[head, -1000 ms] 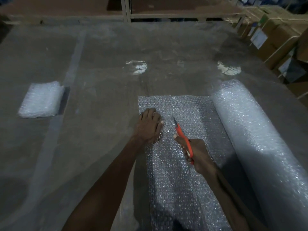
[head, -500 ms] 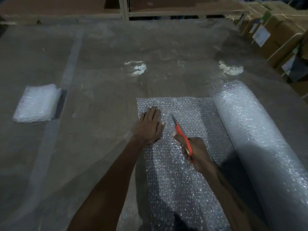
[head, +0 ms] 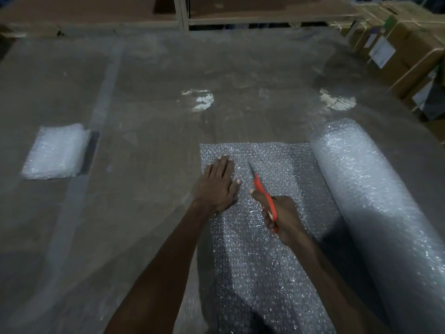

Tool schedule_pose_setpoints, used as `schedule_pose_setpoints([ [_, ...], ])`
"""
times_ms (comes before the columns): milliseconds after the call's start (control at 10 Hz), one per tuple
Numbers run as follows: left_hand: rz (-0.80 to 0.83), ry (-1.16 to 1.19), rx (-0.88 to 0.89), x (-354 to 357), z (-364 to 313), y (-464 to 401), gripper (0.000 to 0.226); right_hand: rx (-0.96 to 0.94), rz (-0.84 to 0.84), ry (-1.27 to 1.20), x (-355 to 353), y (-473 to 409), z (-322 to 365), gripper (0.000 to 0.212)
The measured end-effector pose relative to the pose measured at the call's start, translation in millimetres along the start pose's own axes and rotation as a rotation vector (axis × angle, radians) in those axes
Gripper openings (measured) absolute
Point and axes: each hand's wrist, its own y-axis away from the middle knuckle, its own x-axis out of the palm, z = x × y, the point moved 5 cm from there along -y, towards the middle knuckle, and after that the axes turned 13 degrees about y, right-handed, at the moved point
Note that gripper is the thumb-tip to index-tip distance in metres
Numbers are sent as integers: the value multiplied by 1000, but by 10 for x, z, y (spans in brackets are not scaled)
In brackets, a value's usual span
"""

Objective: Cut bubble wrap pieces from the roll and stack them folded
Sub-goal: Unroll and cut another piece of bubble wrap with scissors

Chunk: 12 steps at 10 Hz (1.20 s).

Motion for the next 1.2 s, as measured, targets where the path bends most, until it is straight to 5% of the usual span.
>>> schedule_pose_setpoints([
  [1200,1,44,-42,10,27,-13,77,-7,-23,54,60,-292,230,41],
])
